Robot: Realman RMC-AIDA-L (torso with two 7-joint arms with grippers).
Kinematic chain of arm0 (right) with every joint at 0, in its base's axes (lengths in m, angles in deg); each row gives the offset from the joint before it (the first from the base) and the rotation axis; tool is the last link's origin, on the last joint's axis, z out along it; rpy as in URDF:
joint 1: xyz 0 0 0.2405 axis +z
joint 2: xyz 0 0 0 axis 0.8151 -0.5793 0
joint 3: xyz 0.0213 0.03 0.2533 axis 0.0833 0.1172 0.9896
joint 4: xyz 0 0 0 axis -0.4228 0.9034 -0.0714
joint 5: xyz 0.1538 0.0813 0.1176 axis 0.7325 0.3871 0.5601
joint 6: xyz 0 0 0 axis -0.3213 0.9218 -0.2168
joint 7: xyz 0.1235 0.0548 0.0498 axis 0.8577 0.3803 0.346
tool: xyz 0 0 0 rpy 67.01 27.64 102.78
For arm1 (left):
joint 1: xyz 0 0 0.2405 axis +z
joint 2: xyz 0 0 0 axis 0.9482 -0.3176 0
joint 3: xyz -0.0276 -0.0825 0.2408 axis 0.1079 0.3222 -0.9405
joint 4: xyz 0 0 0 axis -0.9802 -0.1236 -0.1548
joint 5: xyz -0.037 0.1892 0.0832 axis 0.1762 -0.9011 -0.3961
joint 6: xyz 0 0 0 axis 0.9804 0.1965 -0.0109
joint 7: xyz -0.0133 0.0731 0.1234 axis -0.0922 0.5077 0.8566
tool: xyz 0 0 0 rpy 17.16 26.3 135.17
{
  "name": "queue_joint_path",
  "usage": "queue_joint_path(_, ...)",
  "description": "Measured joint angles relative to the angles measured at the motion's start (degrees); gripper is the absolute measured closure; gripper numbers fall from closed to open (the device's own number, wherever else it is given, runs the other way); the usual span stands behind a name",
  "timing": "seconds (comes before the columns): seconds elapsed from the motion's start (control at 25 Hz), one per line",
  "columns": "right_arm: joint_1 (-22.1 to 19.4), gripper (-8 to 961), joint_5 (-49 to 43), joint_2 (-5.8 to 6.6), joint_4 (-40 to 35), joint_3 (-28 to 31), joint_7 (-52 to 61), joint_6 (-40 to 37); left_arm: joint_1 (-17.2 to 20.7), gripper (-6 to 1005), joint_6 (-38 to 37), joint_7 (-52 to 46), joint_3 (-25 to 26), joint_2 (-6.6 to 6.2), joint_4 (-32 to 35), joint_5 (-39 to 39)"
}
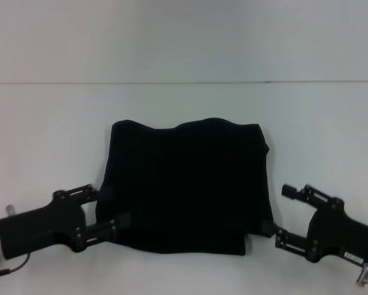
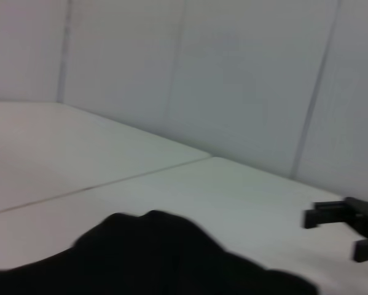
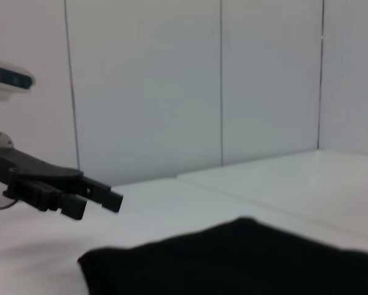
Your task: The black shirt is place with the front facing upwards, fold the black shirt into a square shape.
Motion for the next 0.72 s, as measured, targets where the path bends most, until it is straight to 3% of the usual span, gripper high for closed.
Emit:
queue_joint_path(0.12,0.05,118,-0.22,-0.10,3.16,0.20,-2.60,2.32,2.39,298,0.98,6.10,4.44,1.14,-1.00,0.30)
queue_joint_path(0.24,0.60,118,-0.22,-0.09,4.52,0.10,-3.67,5.36,2.85,291,1.85,8.40,6.98,1.31,-2.36,0.14)
queue_joint_path(0.72,1.66,119,0.10,0.08,4.77,0.24,-3.53,8.60,1.69,269,5.44,8.62,6.53,1.19,-4.21,-0.93)
